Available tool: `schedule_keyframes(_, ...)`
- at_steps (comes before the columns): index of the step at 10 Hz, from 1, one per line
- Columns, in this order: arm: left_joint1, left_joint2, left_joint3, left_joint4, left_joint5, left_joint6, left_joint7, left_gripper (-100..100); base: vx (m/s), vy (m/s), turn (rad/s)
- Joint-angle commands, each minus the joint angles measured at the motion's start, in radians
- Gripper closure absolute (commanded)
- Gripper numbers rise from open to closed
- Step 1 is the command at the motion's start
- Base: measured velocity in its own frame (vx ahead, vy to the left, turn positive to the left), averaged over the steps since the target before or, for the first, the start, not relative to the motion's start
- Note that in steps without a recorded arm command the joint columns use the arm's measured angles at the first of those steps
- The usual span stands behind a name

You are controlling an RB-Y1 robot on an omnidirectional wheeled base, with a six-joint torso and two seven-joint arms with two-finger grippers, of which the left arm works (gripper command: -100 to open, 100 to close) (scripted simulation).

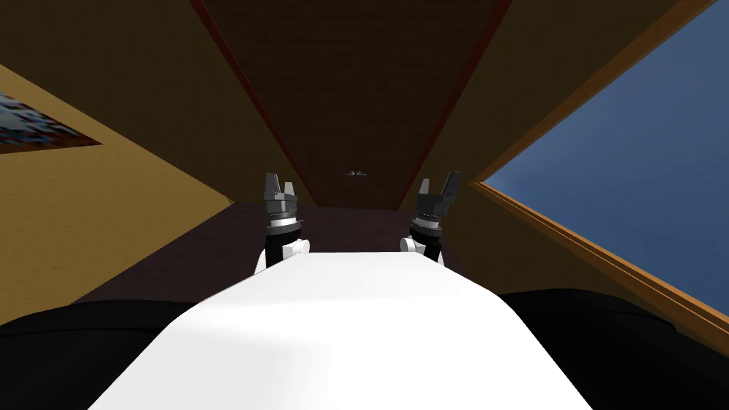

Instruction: Pull the door open

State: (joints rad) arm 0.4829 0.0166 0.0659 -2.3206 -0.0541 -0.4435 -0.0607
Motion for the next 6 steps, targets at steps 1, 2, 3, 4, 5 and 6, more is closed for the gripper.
schedule_keyframes(1, -0.012, 0.007, -0.001, 0.034, 0.004, -0.008, 0.005, -100, 0.058, -0.007, -0.026)
schedule_keyframes(2, -0.016, 0.01, -0.001, 0.049, 0.006, -0.012, 0.007, -100, 0.105, -0.015, -0.027)
schedule_keyframes(3, -0.026, 0.016, -0.002, 0.077, 0.009, -0.018, 0.01, -100, 0.131, -0.005, -0.027)
schedule_keyframes(4, -0.031, 0.019, -0.002, 0.091, 0.01, -0.022, 0.012, -100, 0.123, -0.011, -0.017)
schedule_keyframes(5, -0.037, 0.022, -0.003, 0.111, 0.013, -0.027, 0.015, -100, 0.104, -0.018, -0.015)
schedule_keyframes(6, -0.044, 0.026, -0.003, 0.131, 0.015, -0.031, 0.018, -100, 0.093, -0.012, -0.017)
